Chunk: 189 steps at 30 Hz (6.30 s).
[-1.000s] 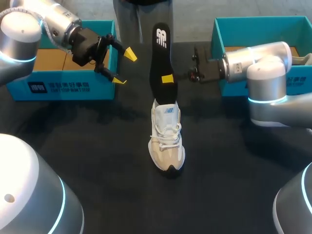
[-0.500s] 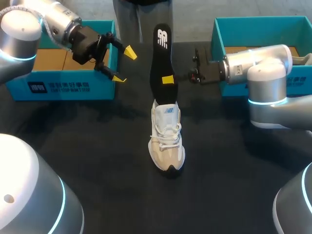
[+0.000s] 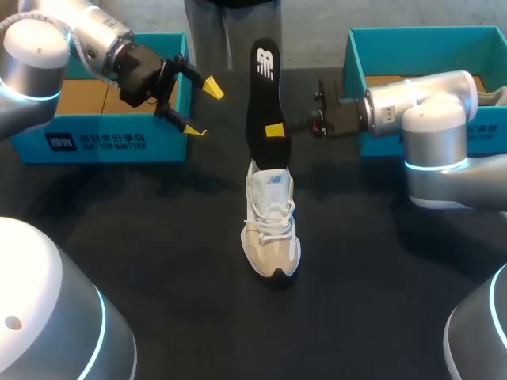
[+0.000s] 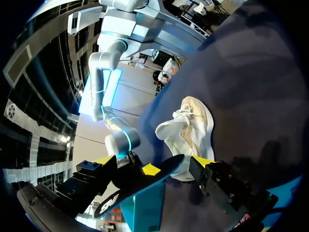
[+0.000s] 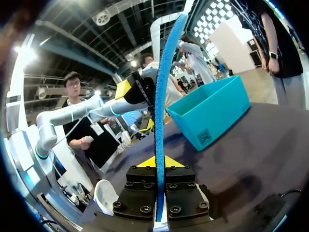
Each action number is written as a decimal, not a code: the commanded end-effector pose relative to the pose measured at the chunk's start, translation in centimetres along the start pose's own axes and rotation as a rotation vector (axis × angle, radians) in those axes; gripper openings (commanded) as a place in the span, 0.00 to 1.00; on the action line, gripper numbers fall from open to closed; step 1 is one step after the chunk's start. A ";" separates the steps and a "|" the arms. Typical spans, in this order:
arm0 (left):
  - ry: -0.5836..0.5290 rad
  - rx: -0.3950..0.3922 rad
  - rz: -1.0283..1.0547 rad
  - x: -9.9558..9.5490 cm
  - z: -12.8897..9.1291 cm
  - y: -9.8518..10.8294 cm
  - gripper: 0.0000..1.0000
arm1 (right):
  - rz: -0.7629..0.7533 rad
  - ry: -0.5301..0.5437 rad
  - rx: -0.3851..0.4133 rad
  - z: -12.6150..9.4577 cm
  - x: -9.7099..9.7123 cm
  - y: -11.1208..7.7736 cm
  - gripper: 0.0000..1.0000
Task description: Take the shoe out of the shoebox, open the shoe tongue, remove and reinsert the insole, then place the shoe into the shoebox
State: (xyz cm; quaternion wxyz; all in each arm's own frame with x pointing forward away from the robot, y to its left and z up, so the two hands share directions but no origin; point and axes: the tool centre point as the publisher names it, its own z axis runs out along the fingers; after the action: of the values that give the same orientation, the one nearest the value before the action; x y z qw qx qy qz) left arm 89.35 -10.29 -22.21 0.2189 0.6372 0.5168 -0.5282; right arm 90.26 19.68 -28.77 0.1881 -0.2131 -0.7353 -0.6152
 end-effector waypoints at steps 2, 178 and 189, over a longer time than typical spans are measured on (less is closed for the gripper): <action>0.003 -0.004 -0.001 0.1 0.3 0.2 1.00 | -0.005 -0.009 0.000 -0.1 0.2 -0.4 0.00; 0.188 -0.102 -0.129 1.1 5.3 2.3 1.00 | 0.121 -0.072 0.119 1.7 1.7 -8.1 0.00; 0.198 -0.096 -0.133 1.4 5.5 2.3 1.00 | 0.108 -0.084 0.120 1.7 2.2 -7.4 0.33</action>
State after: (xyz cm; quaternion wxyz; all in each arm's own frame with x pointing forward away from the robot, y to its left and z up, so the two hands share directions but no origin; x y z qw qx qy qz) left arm 88.84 -15.04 -25.94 0.1608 0.6387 0.6019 -0.4516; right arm 84.43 20.28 -34.39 0.2065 -0.2643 -0.7642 -0.5509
